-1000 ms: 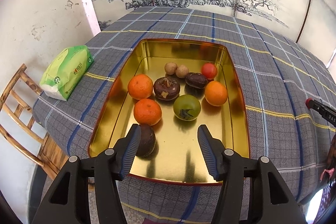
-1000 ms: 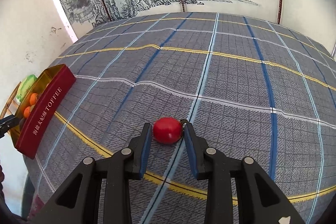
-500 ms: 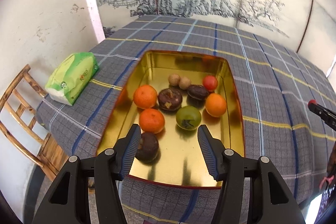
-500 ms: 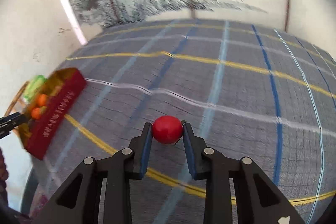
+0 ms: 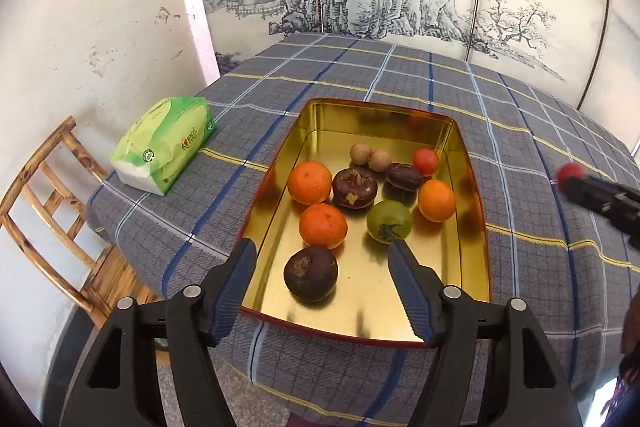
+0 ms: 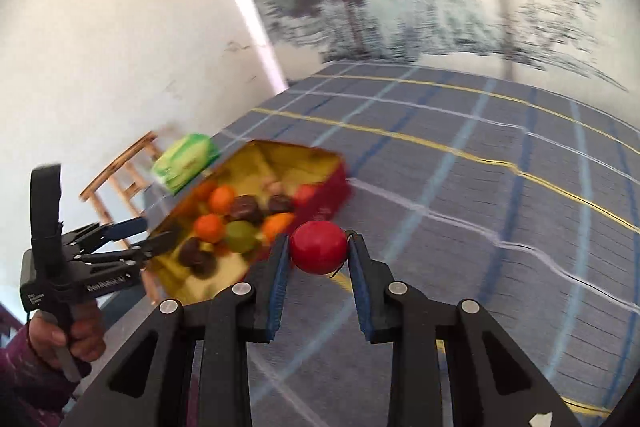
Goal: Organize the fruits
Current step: 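Carry the red tomato in the right tool into the tray and release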
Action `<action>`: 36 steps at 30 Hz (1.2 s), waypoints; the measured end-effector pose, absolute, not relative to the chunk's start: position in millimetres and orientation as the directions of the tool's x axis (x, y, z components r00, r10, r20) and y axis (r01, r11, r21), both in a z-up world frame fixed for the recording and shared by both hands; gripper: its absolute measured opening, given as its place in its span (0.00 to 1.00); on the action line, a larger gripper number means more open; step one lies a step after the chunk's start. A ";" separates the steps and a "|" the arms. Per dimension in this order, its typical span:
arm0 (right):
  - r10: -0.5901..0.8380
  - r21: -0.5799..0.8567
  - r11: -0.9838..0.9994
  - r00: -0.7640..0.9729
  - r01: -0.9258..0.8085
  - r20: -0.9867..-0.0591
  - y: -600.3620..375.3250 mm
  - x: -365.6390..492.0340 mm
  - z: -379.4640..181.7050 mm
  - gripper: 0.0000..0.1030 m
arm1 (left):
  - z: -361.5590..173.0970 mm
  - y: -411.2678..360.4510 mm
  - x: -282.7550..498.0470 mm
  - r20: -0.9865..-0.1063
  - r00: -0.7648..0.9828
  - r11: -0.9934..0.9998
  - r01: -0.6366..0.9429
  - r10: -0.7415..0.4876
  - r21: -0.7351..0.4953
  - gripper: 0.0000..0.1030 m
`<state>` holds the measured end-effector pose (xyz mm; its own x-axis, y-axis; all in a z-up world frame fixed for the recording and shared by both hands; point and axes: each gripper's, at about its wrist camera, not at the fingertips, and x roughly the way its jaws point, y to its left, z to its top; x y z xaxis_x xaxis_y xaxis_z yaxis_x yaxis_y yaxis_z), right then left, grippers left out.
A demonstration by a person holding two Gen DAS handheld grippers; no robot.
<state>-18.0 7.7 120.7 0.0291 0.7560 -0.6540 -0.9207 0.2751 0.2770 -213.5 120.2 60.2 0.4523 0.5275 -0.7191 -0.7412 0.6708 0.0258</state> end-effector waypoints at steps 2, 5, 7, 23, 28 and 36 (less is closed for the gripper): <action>0.751 0.274 0.243 0.002 -0.931 -0.660 20.3 -31.2 117.8 0.26 | 61.2 118.9 -215.6 -0.711 0.458 0.670 -0.742 0.534 0.026 0.72; 0.741 0.269 0.201 -0.034 -0.942 -0.670 40.8 -48.6 112.0 0.26 | 62.7 120.0 -219.4 -0.702 0.463 0.667 -0.744 0.542 0.024 0.73; 0.733 0.266 0.189 -0.044 -0.945 -0.678 49.8 -55.3 107.4 0.26 | 62.9 122.3 -222.3 -0.697 0.459 0.658 -0.753 0.550 0.024 0.74; 0.677 0.243 0.153 -0.077 -0.958 -0.732 83.8 -85.2 79.3 0.26 | 57.2 142.3 -237.2 -0.701 0.418 0.615 -0.788 0.578 0.037 0.74; 0.669 0.236 0.155 -0.074 -0.959 -0.740 88.0 -89.4 76.7 0.26 | 53.2 147.2 -237.0 -0.717 0.402 0.613 -0.788 0.569 0.044 0.75; 0.656 0.223 0.160 -0.065 -0.961 -0.752 92.1 -91.2 71.3 0.27 | 50.2 148.6 -236.1 -0.720 0.391 0.611 -0.789 0.574 0.059 0.75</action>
